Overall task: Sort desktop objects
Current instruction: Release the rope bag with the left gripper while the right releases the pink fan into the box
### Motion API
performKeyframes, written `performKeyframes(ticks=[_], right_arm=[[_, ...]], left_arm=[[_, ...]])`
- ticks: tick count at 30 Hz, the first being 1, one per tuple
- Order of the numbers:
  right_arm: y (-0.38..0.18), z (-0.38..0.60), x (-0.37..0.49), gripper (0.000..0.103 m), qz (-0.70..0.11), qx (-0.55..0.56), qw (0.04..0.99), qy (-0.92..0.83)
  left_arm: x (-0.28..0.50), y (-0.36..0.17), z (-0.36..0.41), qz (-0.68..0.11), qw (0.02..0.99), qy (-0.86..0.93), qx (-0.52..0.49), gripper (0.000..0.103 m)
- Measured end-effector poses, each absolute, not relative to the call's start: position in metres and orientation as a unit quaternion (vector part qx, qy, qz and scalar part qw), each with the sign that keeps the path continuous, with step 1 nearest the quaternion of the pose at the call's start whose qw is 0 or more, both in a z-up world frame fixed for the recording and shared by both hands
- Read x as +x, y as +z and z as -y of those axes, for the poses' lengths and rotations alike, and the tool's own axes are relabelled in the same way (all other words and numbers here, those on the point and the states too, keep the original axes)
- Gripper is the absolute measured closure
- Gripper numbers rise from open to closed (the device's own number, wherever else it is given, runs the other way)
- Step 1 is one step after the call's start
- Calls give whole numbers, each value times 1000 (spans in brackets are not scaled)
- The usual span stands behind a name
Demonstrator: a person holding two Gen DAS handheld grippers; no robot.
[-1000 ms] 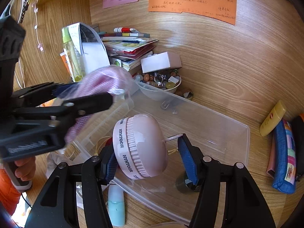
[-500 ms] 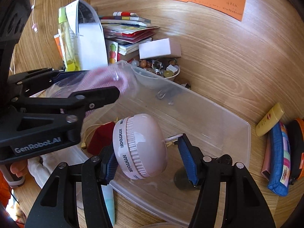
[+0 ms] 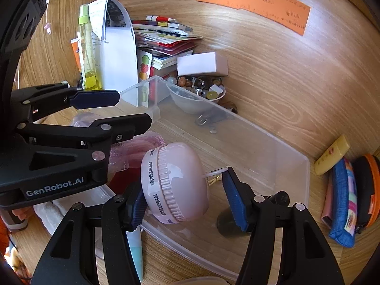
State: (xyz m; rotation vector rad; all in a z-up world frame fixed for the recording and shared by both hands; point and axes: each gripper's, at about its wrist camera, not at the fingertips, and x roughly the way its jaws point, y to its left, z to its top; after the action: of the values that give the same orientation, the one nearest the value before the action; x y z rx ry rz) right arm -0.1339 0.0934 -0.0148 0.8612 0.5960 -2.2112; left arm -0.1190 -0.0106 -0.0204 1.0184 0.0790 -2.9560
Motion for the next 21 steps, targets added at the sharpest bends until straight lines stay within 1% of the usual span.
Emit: performKeyframes(ticks=[5, 6, 9, 16, 19, 21], right_arm=[[-16, -95, -134, 46, -227, 332, 338, -851], [-16, -95, -134, 44, -227, 330, 337, -852], [-14, -95, -130, 32, -229, 317, 336, -857], [-8, -95, -122, 32, -235, 298, 341, -860], [-4, -98, -119, 32, -230, 292, 352, -859], [0, -101, -116, 31, -226, 286, 357, -860]], left_arm=[[-115, -17, 11, -26, 7, -948, 316, 41], [-113, -16, 12, -27, 8, -949, 313, 38], [-109, -12, 13, -28, 8, -953, 300, 32], [-105, -7, 15, -29, 14, -958, 285, 31], [-102, -3, 17, -33, 14, -960, 277, 28], [-99, -1, 18, -35, 15, -962, 271, 24]])
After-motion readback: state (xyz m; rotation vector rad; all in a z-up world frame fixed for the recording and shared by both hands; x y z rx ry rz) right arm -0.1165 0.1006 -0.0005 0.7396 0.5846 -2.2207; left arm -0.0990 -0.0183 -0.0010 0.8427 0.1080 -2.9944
